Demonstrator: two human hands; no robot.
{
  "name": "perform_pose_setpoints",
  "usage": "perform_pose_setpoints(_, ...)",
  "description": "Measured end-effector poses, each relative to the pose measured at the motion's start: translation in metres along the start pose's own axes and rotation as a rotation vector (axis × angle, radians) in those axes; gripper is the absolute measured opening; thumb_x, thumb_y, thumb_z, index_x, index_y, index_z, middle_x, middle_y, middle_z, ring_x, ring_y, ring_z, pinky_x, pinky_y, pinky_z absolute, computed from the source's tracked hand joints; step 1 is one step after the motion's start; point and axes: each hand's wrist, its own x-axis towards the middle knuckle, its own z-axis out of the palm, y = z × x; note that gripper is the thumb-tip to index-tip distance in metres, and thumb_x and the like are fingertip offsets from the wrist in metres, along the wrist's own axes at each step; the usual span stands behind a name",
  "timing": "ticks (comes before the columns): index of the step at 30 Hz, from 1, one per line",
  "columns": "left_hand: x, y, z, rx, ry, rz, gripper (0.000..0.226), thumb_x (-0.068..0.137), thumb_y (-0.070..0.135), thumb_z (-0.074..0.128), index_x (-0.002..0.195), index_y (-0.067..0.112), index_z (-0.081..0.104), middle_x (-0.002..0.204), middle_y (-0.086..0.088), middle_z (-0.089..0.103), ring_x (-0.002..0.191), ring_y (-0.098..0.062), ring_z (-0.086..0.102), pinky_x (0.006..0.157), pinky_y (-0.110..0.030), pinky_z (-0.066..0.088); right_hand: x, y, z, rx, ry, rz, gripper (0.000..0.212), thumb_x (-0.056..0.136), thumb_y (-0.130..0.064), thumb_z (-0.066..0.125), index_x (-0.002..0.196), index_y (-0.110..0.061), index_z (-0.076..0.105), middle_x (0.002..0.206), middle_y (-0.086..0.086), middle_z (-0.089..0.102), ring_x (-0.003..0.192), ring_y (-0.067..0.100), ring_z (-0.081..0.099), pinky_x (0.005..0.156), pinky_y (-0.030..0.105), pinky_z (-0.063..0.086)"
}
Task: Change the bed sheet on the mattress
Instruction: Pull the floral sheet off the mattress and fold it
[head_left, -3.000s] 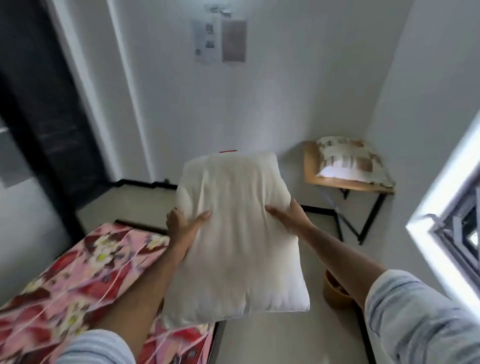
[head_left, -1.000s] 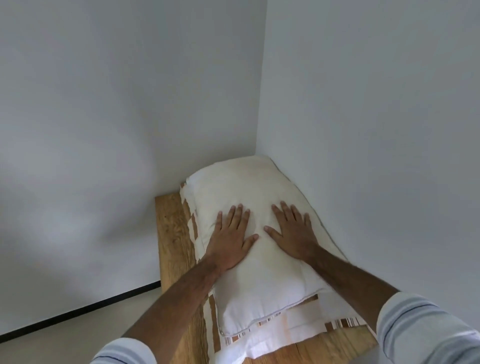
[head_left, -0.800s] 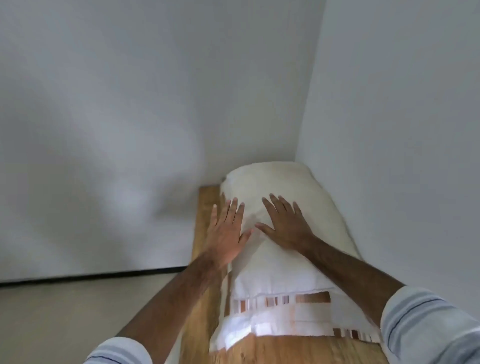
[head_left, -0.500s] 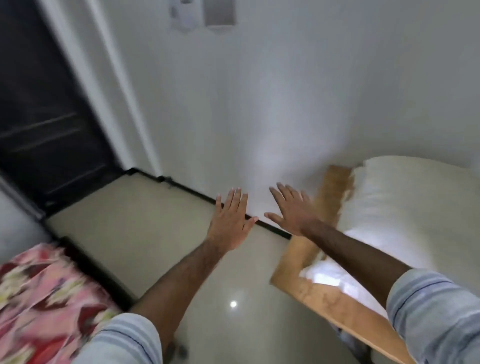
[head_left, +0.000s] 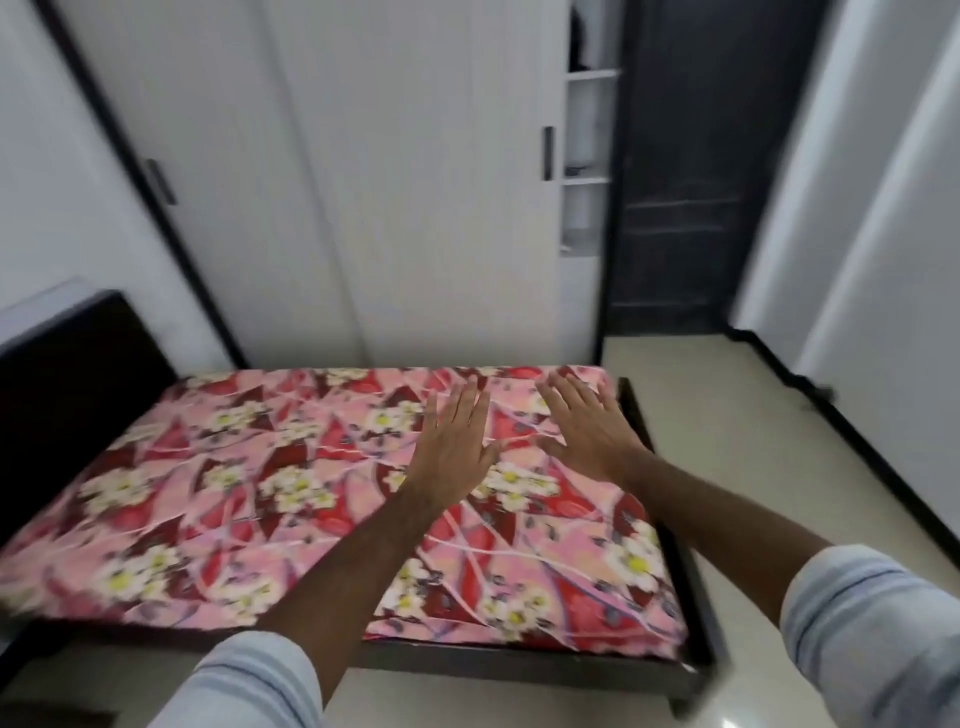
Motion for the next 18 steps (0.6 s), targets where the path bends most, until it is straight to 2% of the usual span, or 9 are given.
perform_pose_setpoints(3,-0.047,-0.124,0.008,0.010,-0.075,-0.213,0.077,0.101,0.059,0.017,0.159,0.009,0.024,0.166,-0.014,0.023,0.155,-0.029,0.016,0.123,-0.059,0.016,0.087,-0.111,0.013,0.009,0.030,-0.192,0.083,0.096,-0.067,0.030,0.161,-0.019,0.008,0.168,0.006,0.005,0.154,0.027,0.009,0.122,0.056,0.009)
perform_pose_setpoints(6,-0.101,-0.227,0.010,0.048,-0.116,-0.365,0.076,0.102,0.058,0.013,0.161,0.010,0.008,0.169,-0.012,0.007,0.157,-0.028,0.004,0.124,-0.057,0.006,0.155,-0.220,0.022,0.019,0.039,-0.360,0.083,0.095,-0.068,0.025,0.160,-0.020,0.010,0.168,0.007,0.009,0.154,0.028,0.011,0.122,0.056,0.007)
perform_pose_setpoints(8,-0.135,-0.287,0.014,0.065,-0.134,-0.472,0.074,0.104,0.058,0.014,0.161,0.011,0.006,0.170,-0.011,0.005,0.157,-0.028,0.002,0.125,-0.056,0.004,0.192,-0.292,0.026,0.038,0.021,-0.467,0.079,0.098,-0.063,0.033,0.160,-0.020,0.009,0.168,0.007,0.008,0.154,0.028,0.011,0.122,0.056,0.009)
perform_pose_setpoints(11,-0.175,-0.360,0.023,0.050,-0.129,-0.618,0.074,0.104,0.058,0.011,0.162,0.012,0.007,0.169,-0.011,0.007,0.157,-0.027,0.002,0.125,-0.056,0.004,0.236,-0.378,0.035,0.038,0.018,-0.624,0.079,0.099,-0.061,0.037,0.160,-0.020,0.007,0.168,0.008,0.006,0.154,0.030,0.009,0.121,0.056,0.010)
perform_pose_setpoints(14,-0.207,-0.424,0.040,0.052,-0.166,-0.729,0.081,0.099,0.062,0.000,0.162,0.011,0.006,0.169,-0.012,0.005,0.157,-0.028,0.000,0.125,-0.056,0.003,0.286,-0.454,0.053,0.043,-0.003,-0.751,0.079,0.100,-0.060,0.036,0.160,-0.022,0.004,0.168,0.006,0.002,0.154,0.028,0.007,0.122,0.055,0.009)
perform_pose_setpoints(18,-0.234,-0.501,0.066,0.065,-0.211,-0.859,0.075,0.104,0.059,0.012,0.162,0.014,0.001,0.170,-0.010,-0.003,0.157,-0.027,-0.006,0.124,-0.053,-0.002,0.356,-0.540,0.078,0.061,-0.027,-0.890,0.077,0.101,-0.059,0.034,0.160,-0.020,0.004,0.168,0.006,0.002,0.154,0.027,0.005,0.122,0.055,0.007)
